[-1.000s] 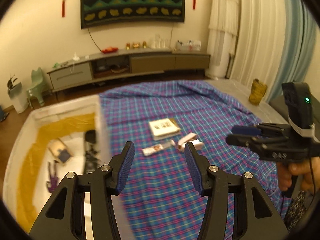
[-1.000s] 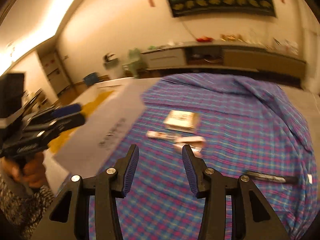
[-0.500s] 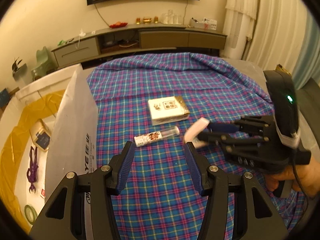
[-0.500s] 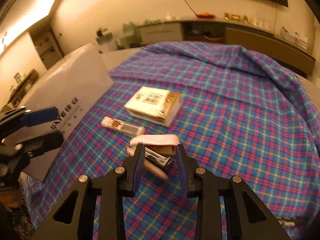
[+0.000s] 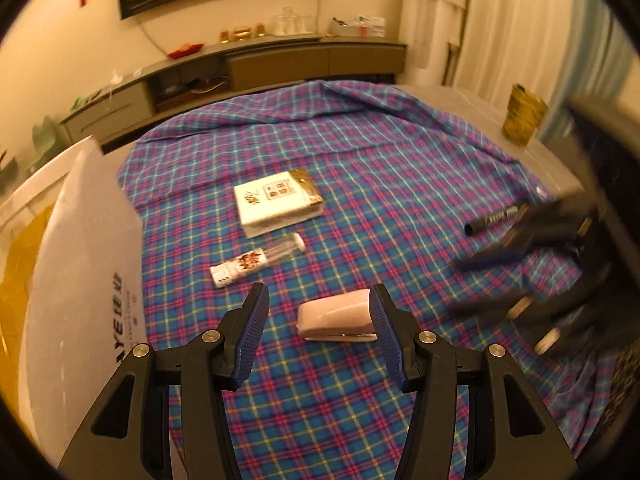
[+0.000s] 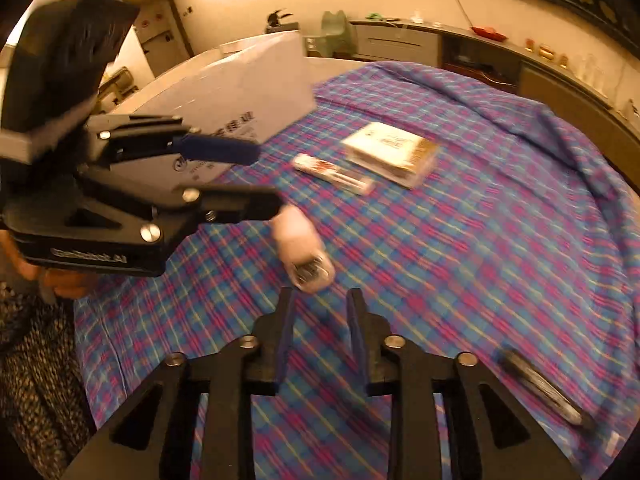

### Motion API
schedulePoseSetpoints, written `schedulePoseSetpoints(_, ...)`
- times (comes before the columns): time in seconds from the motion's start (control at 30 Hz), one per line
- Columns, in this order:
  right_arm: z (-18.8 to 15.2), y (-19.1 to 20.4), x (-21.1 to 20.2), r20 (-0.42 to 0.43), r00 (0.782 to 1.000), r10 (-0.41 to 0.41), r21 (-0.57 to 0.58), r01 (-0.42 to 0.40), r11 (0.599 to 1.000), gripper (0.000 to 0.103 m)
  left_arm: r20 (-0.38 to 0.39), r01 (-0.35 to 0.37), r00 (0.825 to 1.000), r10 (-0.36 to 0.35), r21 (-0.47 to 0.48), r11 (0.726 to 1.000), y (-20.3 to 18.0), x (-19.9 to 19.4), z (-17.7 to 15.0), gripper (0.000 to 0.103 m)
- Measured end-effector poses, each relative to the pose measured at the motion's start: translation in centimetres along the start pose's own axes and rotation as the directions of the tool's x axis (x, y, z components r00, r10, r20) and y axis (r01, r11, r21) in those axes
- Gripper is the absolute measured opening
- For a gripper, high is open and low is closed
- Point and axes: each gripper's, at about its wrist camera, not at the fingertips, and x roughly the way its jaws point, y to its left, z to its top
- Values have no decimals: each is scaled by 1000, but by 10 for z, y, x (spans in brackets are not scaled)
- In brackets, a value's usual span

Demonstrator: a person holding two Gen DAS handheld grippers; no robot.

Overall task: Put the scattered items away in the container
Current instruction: 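Grasp the black marker with the right tool while the left tool grasps the pink stapler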

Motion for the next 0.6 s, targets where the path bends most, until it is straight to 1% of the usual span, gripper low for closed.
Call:
schedulePoseSetpoints(0.03,-4,-5,-9,-10,1000,-28,-16,28,999,36,-6,0,1000,0,-1,1000,-1,3,0,55)
schedulePoseSetpoints(0.07,-8,-12,-19,-22,998,-63,-43,62,997,42,-10,4,1000,-4,-13,1000,-1,6,0,55)
schedulePoseSetpoints(0.1,-15,-21,-28,-31,994,-109,-73,107,992,45,-8,11,1000,-11,-30,1000,0,8,0,57)
schedulePoseSetpoints(0.13,-21,-32,-35,-35,987,-160,-94,156,983,51,-9,16,1000,-17,-48,999,1,9,1,58)
schedulePoseSetpoints(0.23,-39,-68,-36,-85,961,-264,-112,254,961,52,-12,43,999,-44,-98,994,3,13,2,60)
schedulePoseSetpoints(0.3,-52,-90,-29,-126,945,-301,-108,289,951,52,-7,62,998,-64,-123,991,3,18,3,61)
schedulePoseSetpoints(0.33,-55,-96,-28,-114,943,-313,-105,302,948,52,-3,69,998,-70,-127,989,1,21,4,62)
schedulePoseSetpoints(0.37,-56,-103,-26,-112,949,-295,-81,288,954,42,3,73,997,-74,-128,989,0,23,5,63)
schedulePoseSetpoints(0.4,-57,-108,-25,-121,960,-254,-40,251,967,35,10,75,997,-74,-126,989,-2,24,6,63)
schedulePoseSetpoints(0.43,-56,-110,-25,-114,966,-230,-17,230,973,28,16,74,997,-73,-120,990,-4,25,6,63)
schedulePoseSetpoints(0.47,-55,-107,-22,-115,967,-229,-20,228,973,23,22,72,997,-70,-110,991,-6,25,7,63)
schedulePoseSetpoints(0.53,-51,-99,-20,-130,972,-197,-20,196,980,16,30,73,997,-71,-84,994,-11,23,7,62)
schedulePoseSetpoints(0.6,-47,-90,-20,-127,978,-165,-13,165,986,15,5,124,992,-124,-52,991,-16,22,6,62)
